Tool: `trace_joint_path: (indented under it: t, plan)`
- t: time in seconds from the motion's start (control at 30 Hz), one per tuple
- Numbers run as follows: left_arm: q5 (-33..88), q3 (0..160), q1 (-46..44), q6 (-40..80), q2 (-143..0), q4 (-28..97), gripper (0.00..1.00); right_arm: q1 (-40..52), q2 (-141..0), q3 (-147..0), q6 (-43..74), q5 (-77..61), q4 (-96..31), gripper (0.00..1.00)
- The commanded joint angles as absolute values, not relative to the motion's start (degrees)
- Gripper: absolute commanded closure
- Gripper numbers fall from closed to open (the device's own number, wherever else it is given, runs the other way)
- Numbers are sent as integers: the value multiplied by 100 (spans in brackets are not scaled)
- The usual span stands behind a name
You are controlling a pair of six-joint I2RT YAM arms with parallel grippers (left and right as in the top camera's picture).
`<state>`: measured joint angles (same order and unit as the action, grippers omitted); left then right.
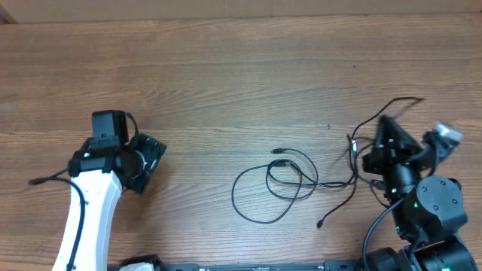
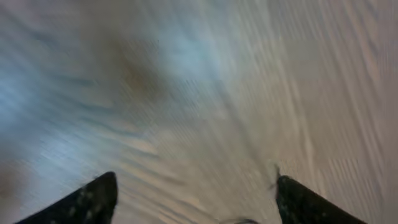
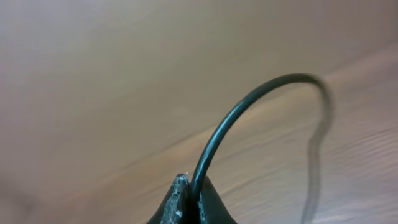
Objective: Untangle cables
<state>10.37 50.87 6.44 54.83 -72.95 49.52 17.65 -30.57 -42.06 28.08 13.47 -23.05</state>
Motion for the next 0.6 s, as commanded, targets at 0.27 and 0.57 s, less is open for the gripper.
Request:
trace_joint_path:
  t: [0.27,0.57]
  plan:
    - [5771,5146,-513,2711,-8149,2759,0,1761,-4038,-4338,2652,-1798,-1890,96]
    - [5769,5146,-1997,6093,-8906,1944,1,1761,-4053,-4340,2672,-2064,-1833,96]
